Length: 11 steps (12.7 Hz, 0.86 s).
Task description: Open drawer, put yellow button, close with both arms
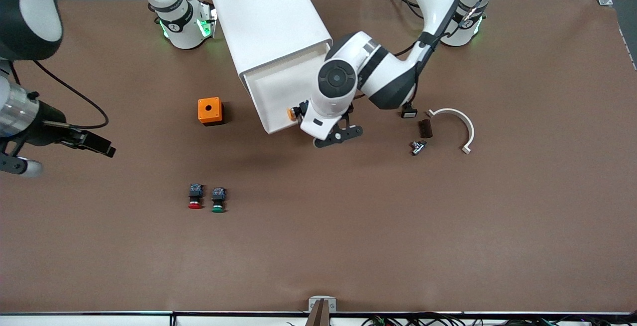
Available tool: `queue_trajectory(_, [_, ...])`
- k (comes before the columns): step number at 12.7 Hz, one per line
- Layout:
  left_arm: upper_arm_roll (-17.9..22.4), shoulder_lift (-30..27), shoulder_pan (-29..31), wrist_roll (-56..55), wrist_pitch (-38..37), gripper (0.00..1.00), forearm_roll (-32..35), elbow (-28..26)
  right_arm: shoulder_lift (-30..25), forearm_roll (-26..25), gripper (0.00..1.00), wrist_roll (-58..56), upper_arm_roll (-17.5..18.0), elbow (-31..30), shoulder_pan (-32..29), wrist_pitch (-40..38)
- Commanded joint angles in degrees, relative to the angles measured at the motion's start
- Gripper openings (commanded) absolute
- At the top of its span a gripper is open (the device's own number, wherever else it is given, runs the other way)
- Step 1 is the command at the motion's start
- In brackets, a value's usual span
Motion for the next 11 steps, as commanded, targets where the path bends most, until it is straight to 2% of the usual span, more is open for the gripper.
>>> queue_trajectory(1, [-0.29,-0.58,-2.86,-3.39,-1.72,1.00,-0.96,-0.14,-4.21,-0.66,1.00,-8.25,1.15,-1.19,-3.40,-1.55])
queue_trajectory(4, [-4.68,-0.40,-3.13,-4.55,-1.72,1.00,-1.13,-0.84,-8.60,-4.16,1.00,-8.37,1.24,-3.90,-3.14,-1.99])
queue_trajectory(7, [-8.37,-0.31,-3.22,-6.40,-1.72,1.00,-1.13,-2.07,-12.12,-4.26,1.00,-8.28,1.24,-7.77,-3.14,-1.47])
queue_trajectory(9, [-9.87,-0.31,-3.13,-7.54,-1.72,1.00,-1.22,-2.16,-12.48,-4.26,1.00,-8.28,1.33,-8.04,-3.14,-1.64])
queue_trajectory(11, [-9.97,-0.14,-2.96,-7.63,-1.72,1.00,-4.98,-2.16,-12.30,-4.35,1.00,-8.28,1.33,-7.78,-3.14,-1.56])
